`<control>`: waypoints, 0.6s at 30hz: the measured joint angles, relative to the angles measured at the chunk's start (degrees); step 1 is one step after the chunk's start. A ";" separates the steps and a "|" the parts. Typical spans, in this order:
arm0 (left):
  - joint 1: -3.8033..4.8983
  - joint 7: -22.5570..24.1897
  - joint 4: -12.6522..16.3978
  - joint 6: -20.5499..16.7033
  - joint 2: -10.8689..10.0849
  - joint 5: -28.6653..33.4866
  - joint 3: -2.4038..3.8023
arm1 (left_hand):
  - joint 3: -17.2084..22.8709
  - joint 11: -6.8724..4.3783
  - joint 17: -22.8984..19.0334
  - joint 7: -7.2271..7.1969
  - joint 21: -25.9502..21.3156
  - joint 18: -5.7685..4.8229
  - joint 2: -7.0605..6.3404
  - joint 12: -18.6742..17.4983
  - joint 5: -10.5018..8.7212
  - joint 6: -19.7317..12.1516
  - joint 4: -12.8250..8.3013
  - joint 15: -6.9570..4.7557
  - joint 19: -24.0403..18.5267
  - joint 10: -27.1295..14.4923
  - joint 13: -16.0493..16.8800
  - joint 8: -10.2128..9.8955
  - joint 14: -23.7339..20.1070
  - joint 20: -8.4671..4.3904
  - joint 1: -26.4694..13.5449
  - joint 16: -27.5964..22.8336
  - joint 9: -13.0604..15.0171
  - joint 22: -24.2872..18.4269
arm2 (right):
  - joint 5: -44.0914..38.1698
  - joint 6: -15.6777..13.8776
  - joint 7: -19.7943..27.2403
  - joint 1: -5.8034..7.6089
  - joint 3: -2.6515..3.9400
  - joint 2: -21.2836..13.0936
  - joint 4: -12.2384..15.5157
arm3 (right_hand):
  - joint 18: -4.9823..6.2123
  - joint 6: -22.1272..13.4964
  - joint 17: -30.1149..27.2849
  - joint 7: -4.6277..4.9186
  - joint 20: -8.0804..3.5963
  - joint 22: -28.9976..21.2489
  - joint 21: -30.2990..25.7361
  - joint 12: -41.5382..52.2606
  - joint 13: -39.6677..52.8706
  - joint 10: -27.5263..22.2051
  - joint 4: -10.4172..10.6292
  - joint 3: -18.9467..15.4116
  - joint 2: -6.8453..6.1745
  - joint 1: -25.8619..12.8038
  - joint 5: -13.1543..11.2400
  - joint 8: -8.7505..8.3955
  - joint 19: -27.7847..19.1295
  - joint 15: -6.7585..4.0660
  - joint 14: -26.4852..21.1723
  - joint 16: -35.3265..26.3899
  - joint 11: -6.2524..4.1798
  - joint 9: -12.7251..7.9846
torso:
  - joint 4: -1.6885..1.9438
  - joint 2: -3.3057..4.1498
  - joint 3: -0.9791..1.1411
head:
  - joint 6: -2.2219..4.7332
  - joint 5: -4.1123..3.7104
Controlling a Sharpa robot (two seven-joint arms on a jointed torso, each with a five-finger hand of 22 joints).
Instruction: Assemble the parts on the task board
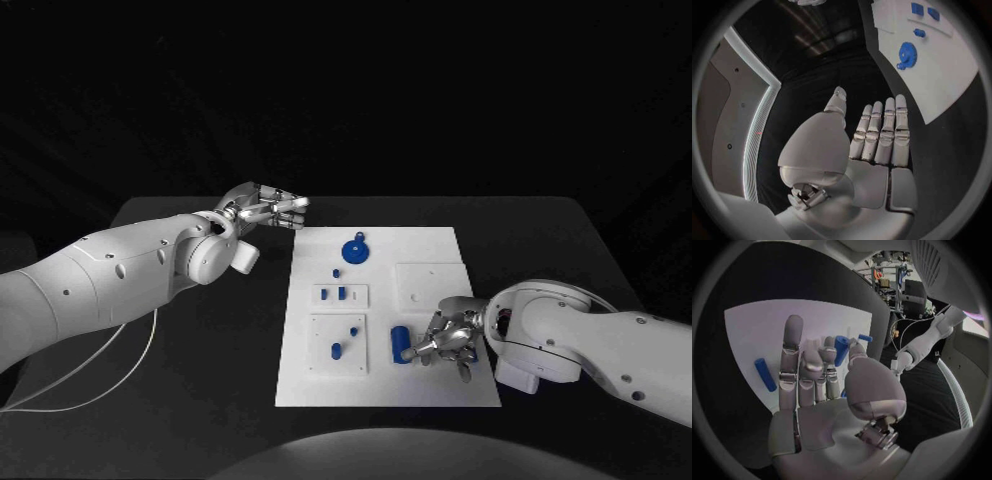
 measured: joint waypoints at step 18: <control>0.00 -0.39 0.03 0.08 -0.16 -0.04 -0.01 | 0.00 0.00 0.00 0.00 0.00 0.00 0.00 0.00 0.00 0.00 0.47 0.00 0.00 0.00 0.00 0.00 0.00 0.00 0.00 0.00 0.00 0.00 | -0.05 0.35 -0.27 -0.01 0.01 1.39 -1.48 | 0.00 0.23 0.00 -0.22 -0.42 0.01 0.22 0.89 0.74 0.41 -0.95 1.42 2.88 -1.06 6.42 0.00 0.00 -0.18 0.19 -0.01 -0.41 1.37 | 0.03 -0.01 0.00 | -0.48 0.12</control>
